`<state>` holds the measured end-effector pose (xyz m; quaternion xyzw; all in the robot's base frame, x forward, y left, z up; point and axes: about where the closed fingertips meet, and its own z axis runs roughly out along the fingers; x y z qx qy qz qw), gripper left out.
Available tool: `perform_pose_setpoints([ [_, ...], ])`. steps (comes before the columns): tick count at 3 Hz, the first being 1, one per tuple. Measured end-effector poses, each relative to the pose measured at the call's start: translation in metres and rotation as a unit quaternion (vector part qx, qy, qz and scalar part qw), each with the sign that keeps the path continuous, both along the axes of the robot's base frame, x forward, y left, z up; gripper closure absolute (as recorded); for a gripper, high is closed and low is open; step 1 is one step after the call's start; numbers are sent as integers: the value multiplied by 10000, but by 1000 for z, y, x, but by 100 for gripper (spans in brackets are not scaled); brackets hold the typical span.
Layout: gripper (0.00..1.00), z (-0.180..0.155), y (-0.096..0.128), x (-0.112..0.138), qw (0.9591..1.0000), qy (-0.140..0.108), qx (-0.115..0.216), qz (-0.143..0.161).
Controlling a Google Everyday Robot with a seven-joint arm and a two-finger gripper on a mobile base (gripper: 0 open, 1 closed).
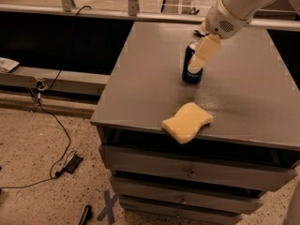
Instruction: Pick pepsi can
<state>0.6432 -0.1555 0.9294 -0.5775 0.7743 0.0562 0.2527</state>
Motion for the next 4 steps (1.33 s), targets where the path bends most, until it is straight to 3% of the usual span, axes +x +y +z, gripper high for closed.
perform_pose_setpoints([
  [2, 62, -10, 5, 10, 9999, 165, 18, -42],
  [3, 85, -1, 8, 8, 9997, 202, 148, 64],
  [4, 100, 31, 12, -3, 9993, 58, 256, 270],
])
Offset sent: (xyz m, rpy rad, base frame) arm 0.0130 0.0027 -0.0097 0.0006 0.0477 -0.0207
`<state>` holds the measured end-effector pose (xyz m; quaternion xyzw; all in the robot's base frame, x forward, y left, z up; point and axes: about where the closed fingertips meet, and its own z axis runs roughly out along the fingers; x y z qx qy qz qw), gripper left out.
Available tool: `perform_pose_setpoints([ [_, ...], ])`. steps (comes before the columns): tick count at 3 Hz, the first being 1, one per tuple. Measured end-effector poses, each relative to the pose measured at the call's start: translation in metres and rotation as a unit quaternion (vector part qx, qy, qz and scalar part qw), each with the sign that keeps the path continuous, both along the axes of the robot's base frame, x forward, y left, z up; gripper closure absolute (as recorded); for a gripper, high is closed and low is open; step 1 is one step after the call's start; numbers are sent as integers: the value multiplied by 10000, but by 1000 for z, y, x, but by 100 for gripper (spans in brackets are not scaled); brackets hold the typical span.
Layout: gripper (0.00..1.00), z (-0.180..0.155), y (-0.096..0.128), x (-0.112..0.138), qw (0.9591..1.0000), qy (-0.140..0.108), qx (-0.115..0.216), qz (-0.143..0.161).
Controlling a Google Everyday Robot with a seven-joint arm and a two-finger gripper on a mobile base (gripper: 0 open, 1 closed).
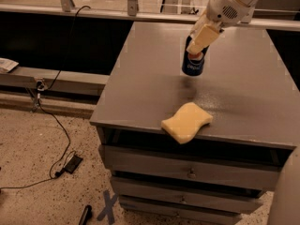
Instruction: Pick pepsi can
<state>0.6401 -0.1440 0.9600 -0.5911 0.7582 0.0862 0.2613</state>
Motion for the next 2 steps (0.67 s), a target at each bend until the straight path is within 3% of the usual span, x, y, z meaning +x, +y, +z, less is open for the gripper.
perform_pose_setpoints([
  [1, 100, 34, 0, -15, 9996, -166, 62, 226],
  [2, 100, 36, 0, -15, 9995, -176, 67, 236],
])
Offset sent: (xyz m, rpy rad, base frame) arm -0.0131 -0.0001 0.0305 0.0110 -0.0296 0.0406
